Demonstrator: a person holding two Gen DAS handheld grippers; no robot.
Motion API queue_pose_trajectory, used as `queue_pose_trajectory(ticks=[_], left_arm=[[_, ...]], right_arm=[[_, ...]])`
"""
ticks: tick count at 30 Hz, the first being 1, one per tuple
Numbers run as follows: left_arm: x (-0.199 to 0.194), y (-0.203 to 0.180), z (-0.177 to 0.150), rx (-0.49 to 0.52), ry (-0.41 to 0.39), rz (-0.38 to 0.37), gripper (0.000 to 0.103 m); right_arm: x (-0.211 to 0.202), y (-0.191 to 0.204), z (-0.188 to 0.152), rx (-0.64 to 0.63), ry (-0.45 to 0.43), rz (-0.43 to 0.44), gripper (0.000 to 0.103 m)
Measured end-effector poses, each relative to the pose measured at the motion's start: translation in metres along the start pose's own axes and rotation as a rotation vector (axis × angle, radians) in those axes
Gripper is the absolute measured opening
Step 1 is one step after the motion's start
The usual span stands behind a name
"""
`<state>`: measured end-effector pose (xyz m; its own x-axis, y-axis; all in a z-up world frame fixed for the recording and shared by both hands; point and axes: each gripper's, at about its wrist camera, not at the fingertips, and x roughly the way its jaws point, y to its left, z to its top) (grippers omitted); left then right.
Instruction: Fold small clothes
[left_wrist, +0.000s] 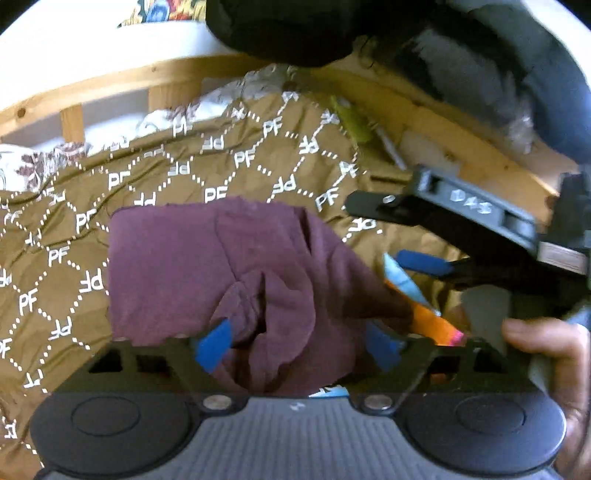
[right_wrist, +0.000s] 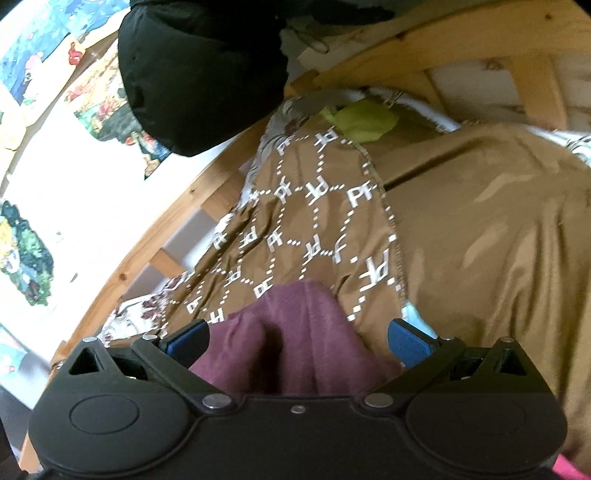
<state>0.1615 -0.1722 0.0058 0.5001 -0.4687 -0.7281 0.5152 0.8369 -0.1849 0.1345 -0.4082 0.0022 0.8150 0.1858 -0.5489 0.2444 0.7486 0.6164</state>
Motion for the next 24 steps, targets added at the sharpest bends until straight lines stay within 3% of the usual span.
queue_pose_trajectory(ticks=[3, 8, 11, 16, 21, 24], left_arm=[[-0.020, 0.002, -0.006, 0.029, -0.049, -0.005, 0.100], [-0.037, 0.018, -0.027, 0.060, -0.143, 0.075, 0.102], [-0.026, 0.029, -0.039, 0.059, -0.120, 0.127, 0.102], [-0.005, 0.048, -0.056, 0.015, -0.056, 0.153, 0.102], [0.007, 0.069, -0.066, -0.086, -0.001, 0.117, 0.098], [0.011, 0.071, -0.070, -0.081, -0.001, 0.129, 0.086]], right_arm=[[0.004, 0.001, -0.002, 0.020, 0.024, 0.060, 0.102], [0.013, 0.005, -0.007, 0.042, 0.095, 0.184, 0.102], [0.022, 0.014, -0.012, 0.025, 0.140, 0.211, 0.102], [0.046, 0.023, -0.018, -0.034, 0.203, 0.170, 0.102], [0.074, 0.030, -0.015, -0.145, 0.232, 0.116, 0.089], [0.087, 0.033, -0.016, -0.213, 0.227, 0.074, 0.070]])
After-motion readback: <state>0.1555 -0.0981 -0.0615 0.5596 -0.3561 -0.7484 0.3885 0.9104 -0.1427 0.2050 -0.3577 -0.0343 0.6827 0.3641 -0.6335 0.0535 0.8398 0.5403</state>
